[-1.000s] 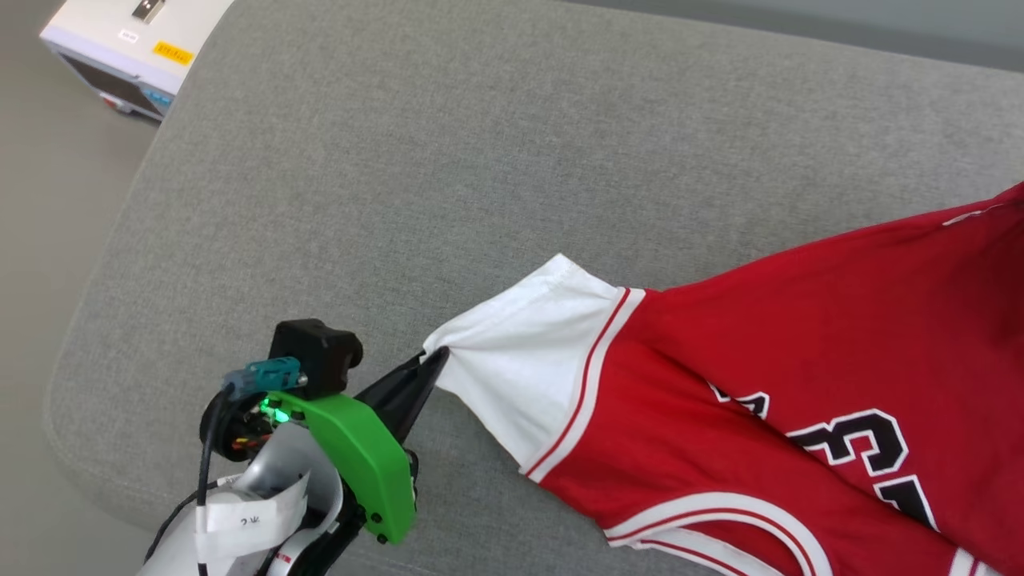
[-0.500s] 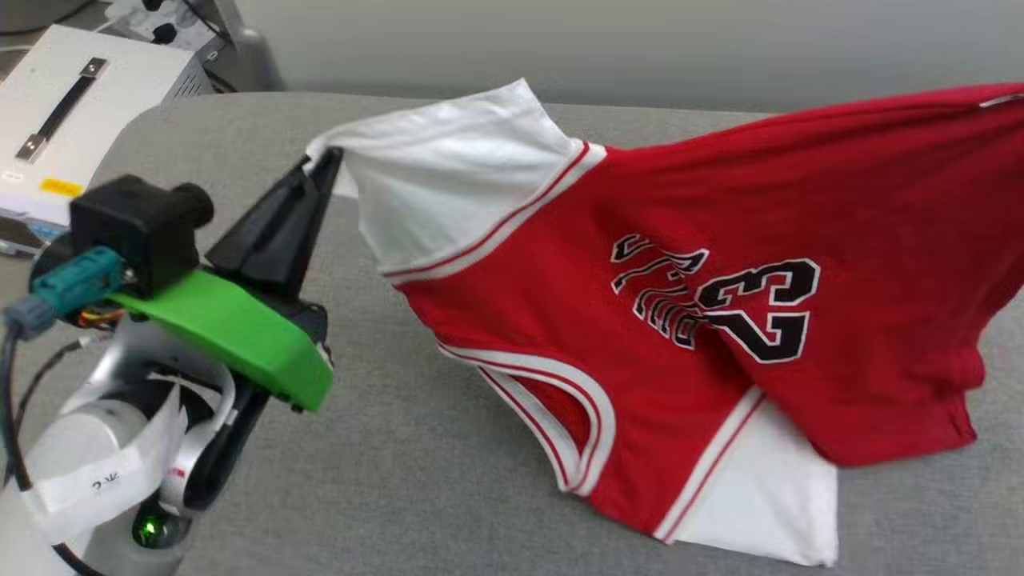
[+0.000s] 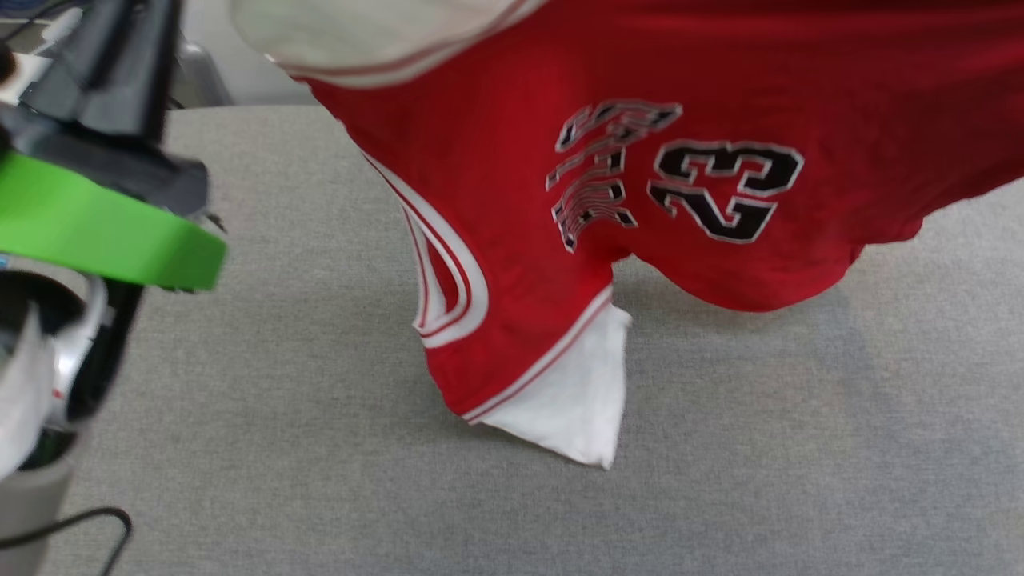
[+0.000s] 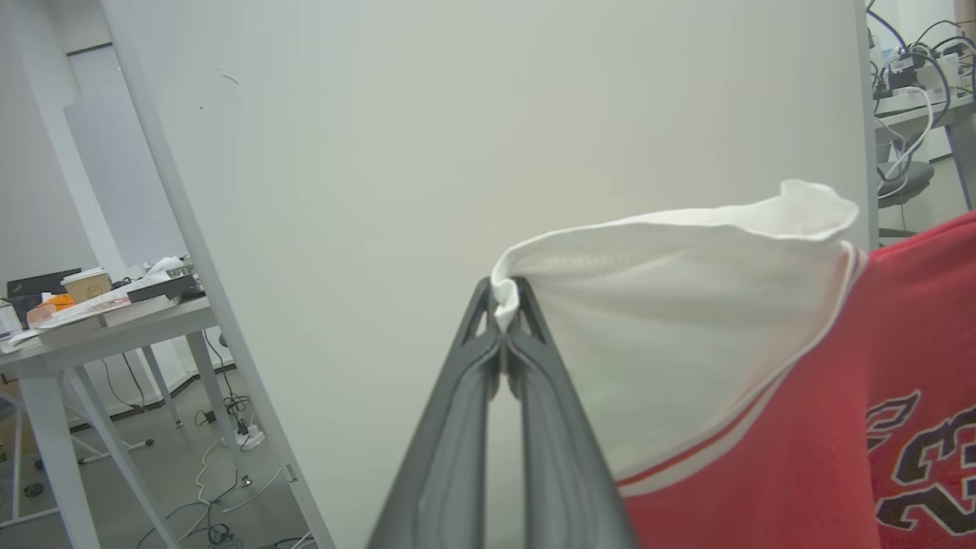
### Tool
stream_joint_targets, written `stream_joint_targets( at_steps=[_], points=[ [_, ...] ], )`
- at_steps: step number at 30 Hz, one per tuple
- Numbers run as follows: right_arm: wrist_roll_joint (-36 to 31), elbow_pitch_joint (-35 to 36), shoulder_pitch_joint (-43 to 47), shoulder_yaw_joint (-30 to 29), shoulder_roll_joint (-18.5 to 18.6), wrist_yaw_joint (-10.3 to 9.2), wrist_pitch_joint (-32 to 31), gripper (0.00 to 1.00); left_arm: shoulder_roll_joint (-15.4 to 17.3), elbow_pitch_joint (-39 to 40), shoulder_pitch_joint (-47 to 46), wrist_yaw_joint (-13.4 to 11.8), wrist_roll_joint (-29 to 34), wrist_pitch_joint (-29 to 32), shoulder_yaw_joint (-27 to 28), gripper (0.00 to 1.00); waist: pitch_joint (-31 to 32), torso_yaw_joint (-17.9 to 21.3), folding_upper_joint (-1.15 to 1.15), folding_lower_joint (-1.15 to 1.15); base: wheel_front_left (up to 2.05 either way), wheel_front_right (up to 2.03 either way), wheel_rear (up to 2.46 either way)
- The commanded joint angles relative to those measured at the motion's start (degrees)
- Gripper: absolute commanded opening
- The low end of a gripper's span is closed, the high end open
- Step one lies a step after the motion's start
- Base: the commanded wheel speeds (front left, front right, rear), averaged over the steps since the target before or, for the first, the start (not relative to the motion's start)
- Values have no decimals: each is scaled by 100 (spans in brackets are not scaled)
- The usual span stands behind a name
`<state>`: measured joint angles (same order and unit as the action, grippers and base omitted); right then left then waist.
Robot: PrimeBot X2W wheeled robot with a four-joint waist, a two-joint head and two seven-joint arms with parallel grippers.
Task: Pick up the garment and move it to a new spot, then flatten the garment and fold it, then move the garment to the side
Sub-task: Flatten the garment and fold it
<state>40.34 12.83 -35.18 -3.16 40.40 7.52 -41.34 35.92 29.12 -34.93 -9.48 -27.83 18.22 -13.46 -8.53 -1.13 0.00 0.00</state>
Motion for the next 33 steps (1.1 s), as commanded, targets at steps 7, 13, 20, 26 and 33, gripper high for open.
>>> stream_joint_targets(
  at_steps=[7,13,20,26,33],
  points=[
    [-121,101,-598,-160,12,-3,341,0,377,-340,-1218,318,99,113,261,0,-874,146,0,0,0,0,0],
    [-302,-140,-1475,-20,59,-3,608,0,769,-1104,-2541,870,170,260,268,0,-1716,223,0,0,0,0,0],
    [-655,-940,-2875,501,89,-3,1038,0,878,-2341,-4434,1465,487,266,-131,0,-2576,306,0,0,0,0,0],
    [-1220,-1924,-4347,1046,-113,-3,1532,0,534,-3674,-6502,1653,857,-137,-710,0,-3200,378,0,0,0,0,0],
    [-1748,-3104,-5603,1319,-651,-3,2271,0,93,-5365,-8127,1682,1363,-904,-1226,0,-3575,393,0,0,0,0,0]
  ],
)
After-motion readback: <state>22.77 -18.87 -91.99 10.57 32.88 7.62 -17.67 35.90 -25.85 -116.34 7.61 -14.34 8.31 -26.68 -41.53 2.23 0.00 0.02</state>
